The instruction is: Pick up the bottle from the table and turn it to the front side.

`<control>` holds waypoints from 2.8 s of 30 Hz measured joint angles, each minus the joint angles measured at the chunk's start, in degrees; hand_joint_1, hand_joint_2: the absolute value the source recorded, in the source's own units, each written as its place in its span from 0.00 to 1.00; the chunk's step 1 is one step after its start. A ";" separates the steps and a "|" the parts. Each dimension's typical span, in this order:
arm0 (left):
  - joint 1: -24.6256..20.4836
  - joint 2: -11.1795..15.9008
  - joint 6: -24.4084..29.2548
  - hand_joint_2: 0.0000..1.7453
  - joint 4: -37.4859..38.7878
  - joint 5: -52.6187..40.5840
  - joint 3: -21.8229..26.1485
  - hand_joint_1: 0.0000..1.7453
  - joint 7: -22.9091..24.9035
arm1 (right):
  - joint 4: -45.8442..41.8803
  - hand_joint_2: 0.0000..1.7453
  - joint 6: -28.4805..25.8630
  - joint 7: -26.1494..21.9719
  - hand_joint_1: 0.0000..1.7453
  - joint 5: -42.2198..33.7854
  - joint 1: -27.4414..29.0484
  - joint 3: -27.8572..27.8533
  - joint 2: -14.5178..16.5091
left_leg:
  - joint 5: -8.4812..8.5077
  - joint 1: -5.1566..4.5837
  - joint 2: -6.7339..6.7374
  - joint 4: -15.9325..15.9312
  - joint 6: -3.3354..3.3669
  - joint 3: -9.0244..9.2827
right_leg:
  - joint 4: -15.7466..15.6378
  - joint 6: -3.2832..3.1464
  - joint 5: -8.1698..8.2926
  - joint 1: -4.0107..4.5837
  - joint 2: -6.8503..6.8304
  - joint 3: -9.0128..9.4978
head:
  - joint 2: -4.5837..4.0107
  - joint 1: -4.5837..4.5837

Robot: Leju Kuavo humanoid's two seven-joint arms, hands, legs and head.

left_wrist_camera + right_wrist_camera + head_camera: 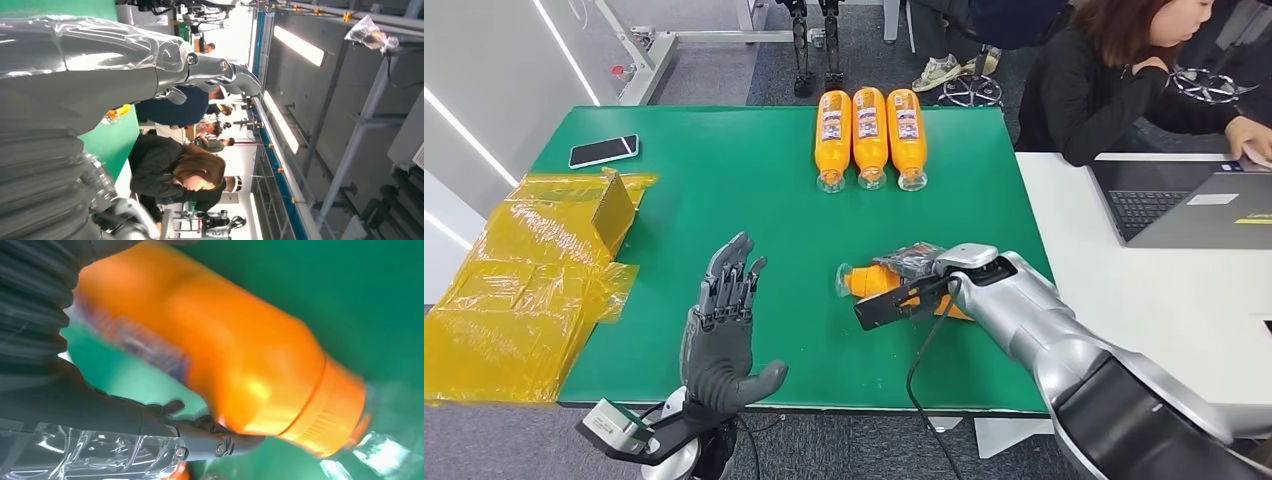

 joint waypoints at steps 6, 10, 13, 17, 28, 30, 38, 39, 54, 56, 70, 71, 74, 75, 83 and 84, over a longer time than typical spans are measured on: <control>0.20 0.00 0.18 1.00 0.00 0.50 0.00 0.00 0.00 | 0.33 1.00 -1.76 -0.91 0.00 -0.58 2.13 1.58 0.16 | -0.01 0.00 0.08 0.02 0.00 0.03 | 0.00 0.00 0.01 0.00 0.11 0.00 | 0.00 0.00; 0.47 0.00 0.17 1.00 0.00 0.62 0.14 0.00 0.00 | 0.29 1.00 -2.29 -2.59 0.00 -1.34 2.45 2.81 0.15 | -0.04 0.01 0.16 0.01 -0.02 0.09 | -0.01 -0.01 -0.01 0.01 0.18 0.00 | 0.00 0.00; 0.66 0.00 0.04 1.00 0.00 0.69 0.58 0.00 0.00 | 0.07 1.00 -3.23 -3.16 0.00 -2.52 2.91 3.90 -0.10 | -0.06 0.02 0.26 -0.01 -0.04 0.20 | -0.02 -0.01 -0.01 0.01 0.29 0.04 | 0.00 -0.01; 0.65 0.00 -0.01 1.00 0.00 0.68 0.93 0.00 0.00 | -0.52 1.00 -5.08 -1.82 0.75 -4.80 3.38 4.88 -1.35 | -0.08 0.02 0.30 -0.01 -0.06 0.33 | -0.02 -0.01 0.00 0.01 0.33 0.16 | 0.00 0.00; 1.95 -0.01 0.16 1.00 -0.02 -0.03 1.61 0.00 0.00 | -3.59 1.00 -13.71 -1.55 1.00 -9.71 4.99 6.52 -5.29 | -0.06 0.00 0.27 0.01 -0.03 0.37 | -0.06 0.05 0.03 0.01 0.29 0.31 | 0.00 0.01; 2.12 -0.02 0.16 1.00 -0.02 -0.27 1.75 0.00 0.00 | -4.48 1.00 -15.36 -1.04 1.00 -10.60 5.26 6.60 -5.70 | -0.06 0.00 0.27 0.01 -0.03 0.36 | -0.06 0.05 0.04 0.00 0.29 0.30 | 0.00 0.01; 2.23 -0.63 0.19 1.00 -0.04 -1.00 2.91 0.00 0.00 | -10.97 1.00 -24.05 2.32 1.00 -11.30 7.01 6.53 -7.42 | -0.06 0.00 0.27 0.02 -0.03 0.18 | -0.05 0.04 0.05 0.00 0.30 0.08 | 0.00 -0.01; 2.27 -0.67 0.19 1.00 -0.04 -1.08 2.96 0.00 0.00 | -11.99 1.00 -24.39 2.58 1.00 -11.32 7.04 6.42 -7.69 | -0.06 0.00 0.27 0.02 -0.03 0.16 | -0.04 0.04 0.04 0.00 0.30 0.05 | 0.00 -0.01; 3.21 -0.99 0.71 1.00 -0.50 -1.43 3.93 0.00 0.00 | -35.70 1.00 -34.09 5.94 1.00 -6.26 14.20 -1.39 -13.01 | -0.09 0.00 0.17 -0.01 0.00 -0.06 | -0.06 0.06 -0.02 0.01 0.18 -0.12 | 0.00 0.01; 3.16 -1.04 0.38 1.00 -0.50 -1.46 3.93 0.00 0.00 | -39.69 1.00 -36.48 6.19 1.00 -4.52 17.01 -2.90 -13.58 | -0.13 0.00 0.17 -0.01 0.01 -0.06 | -0.06 0.05 -0.04 0.01 0.19 -0.12 | 0.00 -0.01; 1.78 -2.83 -2.08 1.00 -0.32 -1.58 3.93 0.00 0.00 | -53.37 1.00 -41.82 7.02 1.00 4.74 31.40 -8.89 -11.21 | -0.19 0.00 0.19 -0.03 0.04 -0.08 | -0.05 0.06 -0.09 0.01 0.19 -0.13 | 0.00 0.00; 1.67 -2.95 -2.24 1.00 -0.31 -1.62 3.93 0.00 0.00 | -54.03 1.00 -41.99 6.88 1.00 5.10 31.82 -9.32 -10.77 | -0.18 0.00 0.20 -0.03 0.04 -0.08 | -0.05 0.06 -0.09 0.01 0.19 -0.13 | 0.00 0.00; 1.48 -3.15 -2.61 1.00 -0.21 -1.68 3.93 0.00 0.00 | -56.16 1.00 -42.65 6.58 1.00 6.21 32.76 -10.56 -9.57 | -0.18 0.00 0.21 -0.03 0.04 -0.07 | -0.05 0.06 -0.09 0.01 0.20 -0.13 | 0.00 0.00; 1.43 -3.17 -2.74 1.00 -0.16 -1.68 3.93 0.00 0.00 | -56.85 1.00 -42.89 6.59 1.00 6.51 32.90 -10.92 -9.26 | -0.18 0.00 0.22 -0.03 0.04 -0.07 | -0.05 0.06 -0.09 0.01 0.20 -0.13 | 0.00 0.00; 0.54 -3.20 -3.02 1.00 0.32 -0.62 3.93 0.00 0.00 | -59.86 1.00 -43.80 6.53 1.00 5.97 32.89 -14.47 -8.06 | -0.18 -0.01 0.22 -0.02 0.04 -0.07 | -0.05 0.06 -0.08 0.00 0.20 -0.12 | 0.00 0.01; 0.44 -3.21 -3.01 1.00 0.37 -0.46 3.92 0.00 0.00 | -59.92 1.00 -43.79 6.22 1.00 5.41 32.87 -14.79 -7.87 | -0.18 -0.01 0.22 -0.02 0.04 -0.07 | -0.05 0.06 -0.08 0.00 0.20 -0.12 | 0.00 0.01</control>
